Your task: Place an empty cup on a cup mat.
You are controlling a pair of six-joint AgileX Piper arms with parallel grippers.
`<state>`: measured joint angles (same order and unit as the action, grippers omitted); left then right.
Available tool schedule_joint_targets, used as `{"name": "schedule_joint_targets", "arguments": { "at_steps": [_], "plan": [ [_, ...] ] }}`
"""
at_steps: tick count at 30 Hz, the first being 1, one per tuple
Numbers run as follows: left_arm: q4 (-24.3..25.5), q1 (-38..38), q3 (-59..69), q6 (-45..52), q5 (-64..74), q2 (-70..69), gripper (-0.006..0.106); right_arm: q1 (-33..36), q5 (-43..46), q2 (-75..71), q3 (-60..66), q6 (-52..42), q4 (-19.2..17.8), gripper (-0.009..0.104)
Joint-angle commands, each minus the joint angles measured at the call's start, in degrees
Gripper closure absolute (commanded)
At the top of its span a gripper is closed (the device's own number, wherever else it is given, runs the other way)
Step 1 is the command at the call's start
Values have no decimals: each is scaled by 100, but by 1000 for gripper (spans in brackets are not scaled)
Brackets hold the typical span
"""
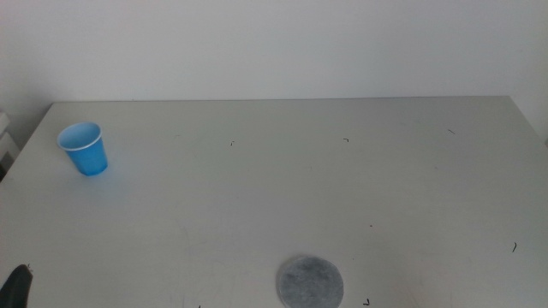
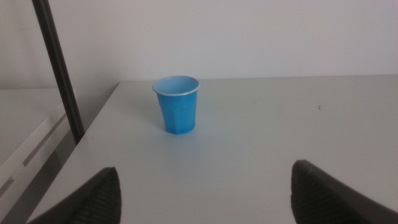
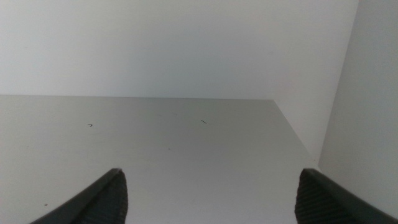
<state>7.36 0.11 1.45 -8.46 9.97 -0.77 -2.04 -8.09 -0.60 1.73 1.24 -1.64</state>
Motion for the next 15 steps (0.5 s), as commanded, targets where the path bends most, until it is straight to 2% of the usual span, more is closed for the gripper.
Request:
{"name": "schedule_joint_targets", "arguments": {
  "at_steps": [1, 15],
  "plan": [
    [-59, -8, -347, -82, -356, 39, -5, 4, 432, -154, -48, -29, -79, 1],
    [-130, -8, -2715, -92, 982, 2318, -5, 4, 432, -154, -48, -29, -79, 1]
  ]
}}
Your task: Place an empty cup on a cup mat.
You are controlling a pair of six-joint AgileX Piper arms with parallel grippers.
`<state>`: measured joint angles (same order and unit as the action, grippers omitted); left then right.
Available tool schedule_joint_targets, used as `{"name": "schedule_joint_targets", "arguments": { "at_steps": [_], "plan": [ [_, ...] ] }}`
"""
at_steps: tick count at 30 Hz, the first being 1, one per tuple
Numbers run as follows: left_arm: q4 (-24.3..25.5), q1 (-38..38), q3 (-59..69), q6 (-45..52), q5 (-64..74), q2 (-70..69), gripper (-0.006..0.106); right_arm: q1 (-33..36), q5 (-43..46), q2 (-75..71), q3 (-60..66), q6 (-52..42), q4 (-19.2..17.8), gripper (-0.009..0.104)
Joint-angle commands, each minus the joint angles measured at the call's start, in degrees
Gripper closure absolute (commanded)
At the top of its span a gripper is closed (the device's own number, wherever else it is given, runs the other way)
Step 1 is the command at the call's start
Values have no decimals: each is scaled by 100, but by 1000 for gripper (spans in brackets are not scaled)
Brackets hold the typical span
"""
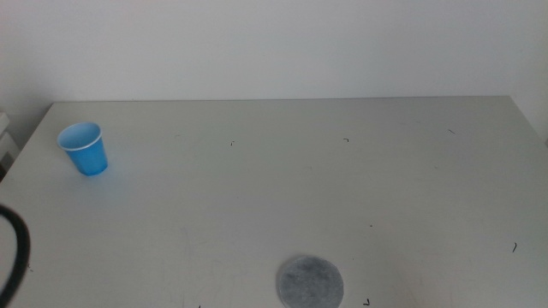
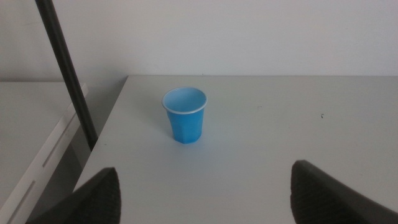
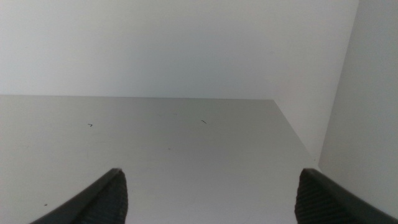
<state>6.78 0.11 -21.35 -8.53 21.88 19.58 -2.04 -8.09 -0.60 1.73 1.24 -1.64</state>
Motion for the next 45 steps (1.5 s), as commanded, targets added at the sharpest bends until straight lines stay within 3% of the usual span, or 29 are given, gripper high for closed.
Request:
{"name": "schedule_joint_targets", "arguments": {
  "at_steps": [1, 14, 26, 35, 45],
  "plan": [
    [-94, -8, -679, -85, -58, 476, -5, 4, 432, -154, -48, -29, -79, 1],
    [-134, -8, -4454, -58, 2631, 2948, -5, 4, 432, -154, -48, -29, -79, 1],
    [162, -11, -6789, -42, 3762, 4859, -5, 4, 432, -154, -48, -29, -79, 1],
    [396, -11, -8065, -42, 4175, 6313, -5, 4, 432, -154, -48, -29, -79, 1],
    [987, -13, -8188, 332, 3870, 7327, -5, 4, 432, -154, -48, -29, -79, 1]
  ]
}}
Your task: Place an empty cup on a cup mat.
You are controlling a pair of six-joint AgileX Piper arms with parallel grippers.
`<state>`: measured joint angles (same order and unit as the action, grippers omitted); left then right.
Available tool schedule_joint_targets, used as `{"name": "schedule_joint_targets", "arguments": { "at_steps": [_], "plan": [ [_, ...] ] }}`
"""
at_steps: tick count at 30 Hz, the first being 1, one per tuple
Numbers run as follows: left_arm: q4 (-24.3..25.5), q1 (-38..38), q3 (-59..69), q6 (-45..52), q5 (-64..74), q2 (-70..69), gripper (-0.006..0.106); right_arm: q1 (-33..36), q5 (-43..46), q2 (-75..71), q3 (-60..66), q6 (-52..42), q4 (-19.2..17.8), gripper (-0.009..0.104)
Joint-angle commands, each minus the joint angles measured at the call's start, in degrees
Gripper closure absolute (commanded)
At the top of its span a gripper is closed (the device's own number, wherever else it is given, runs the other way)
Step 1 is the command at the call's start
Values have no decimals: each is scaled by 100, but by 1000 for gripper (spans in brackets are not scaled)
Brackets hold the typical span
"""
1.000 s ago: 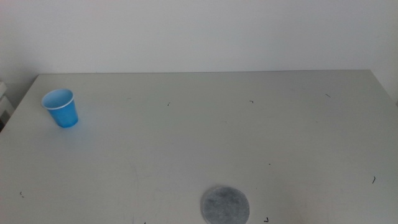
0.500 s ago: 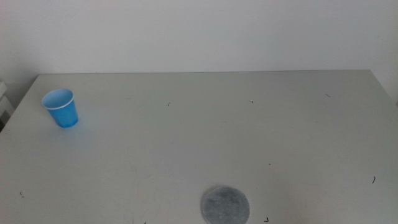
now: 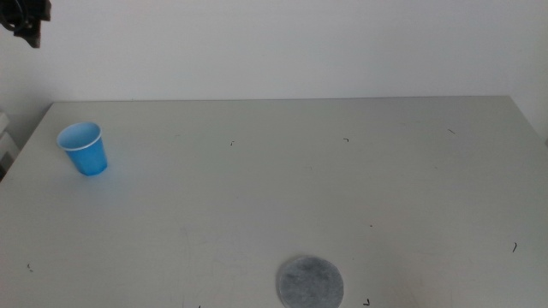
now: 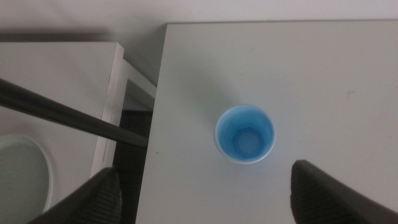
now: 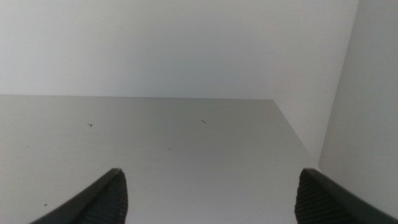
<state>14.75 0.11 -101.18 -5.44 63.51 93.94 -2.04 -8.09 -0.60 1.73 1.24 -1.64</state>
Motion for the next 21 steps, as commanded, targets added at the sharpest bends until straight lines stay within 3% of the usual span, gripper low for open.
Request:
{"name": "schedule_joint_targets", "arguments": {
  "at_steps": [1, 7, 16, 21],
  "plan": [
    [190, -13, -204, 66, -287, -8, -5, 4, 432, -154, -48, -29, -79, 1],
    [44, -82, -204, 267, -466, 594, -5, 4, 432, -154, -48, -29, -79, 1],
    [-1626, -924, -204, 1030, -811, 1333, -5, 4, 432, -154, -48, -29, -79, 1],
    [-2029, -1171, -204, 1310, -1066, 1721, -5, 4, 432, -154, -48, -29, -79, 1]
  ]
}}
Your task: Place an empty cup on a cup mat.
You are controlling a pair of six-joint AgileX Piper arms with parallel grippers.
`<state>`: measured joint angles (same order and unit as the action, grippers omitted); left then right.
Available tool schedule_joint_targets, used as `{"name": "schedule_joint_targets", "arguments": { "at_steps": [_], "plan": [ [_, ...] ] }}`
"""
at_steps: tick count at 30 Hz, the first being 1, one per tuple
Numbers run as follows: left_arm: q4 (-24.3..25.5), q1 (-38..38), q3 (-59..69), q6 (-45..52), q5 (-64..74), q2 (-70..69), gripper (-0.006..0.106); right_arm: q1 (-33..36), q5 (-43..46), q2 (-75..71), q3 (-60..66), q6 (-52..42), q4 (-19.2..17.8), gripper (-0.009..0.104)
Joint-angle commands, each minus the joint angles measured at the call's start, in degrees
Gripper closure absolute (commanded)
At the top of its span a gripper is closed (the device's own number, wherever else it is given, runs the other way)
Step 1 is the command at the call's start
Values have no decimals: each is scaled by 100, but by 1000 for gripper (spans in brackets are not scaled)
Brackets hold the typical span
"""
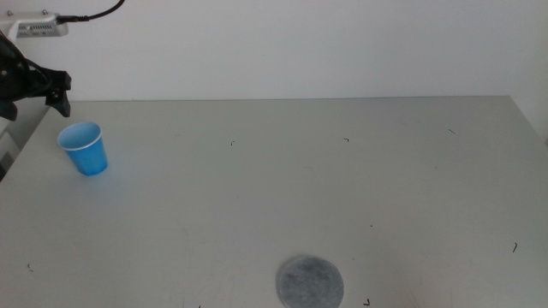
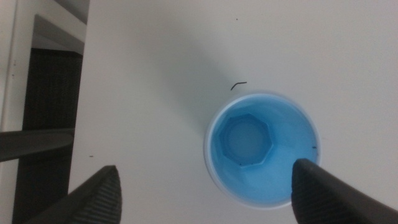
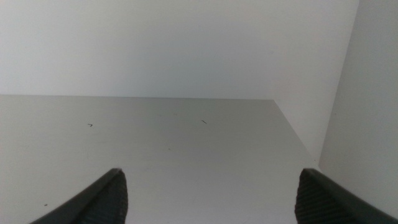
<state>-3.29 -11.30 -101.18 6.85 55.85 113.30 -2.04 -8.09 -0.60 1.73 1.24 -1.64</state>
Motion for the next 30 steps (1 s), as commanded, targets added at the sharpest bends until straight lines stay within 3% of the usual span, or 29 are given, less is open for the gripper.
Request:
{"name": "schedule_joint_targets", "arguments": {
  "at_steps": [1, 9, 12, 16, 21, 22, 30],
  "plan": [
    [-244, -58, -204, 83, -357, -115, -5, 4, 432, -154, -48, -29, -79, 1],
    [-236, -65, -204, 203, -793, 641, -4, 4, 432, -154, -48, -29, -79, 1],
    [-236, -65, -204, 203, -855, 847, 2, 4, 432, -154, -48, -29, -79, 1],
    [-281, -65, -194, 208, -892, 957, 30, 4, 432, -154, -48, -29, -79, 1],
    [-678, -65, -194, 229, -897, 962, 92, 4, 432, -154, -48, -29, -79, 1],
    [-694, -65, -194, 229, -897, 962, 100, 4, 432, -154, -48, -29, -79, 1],
    [-713, -65, -194, 201, -601, 682, 100, 4, 432, -154, -48, -29, -79, 1]
  ]
}}
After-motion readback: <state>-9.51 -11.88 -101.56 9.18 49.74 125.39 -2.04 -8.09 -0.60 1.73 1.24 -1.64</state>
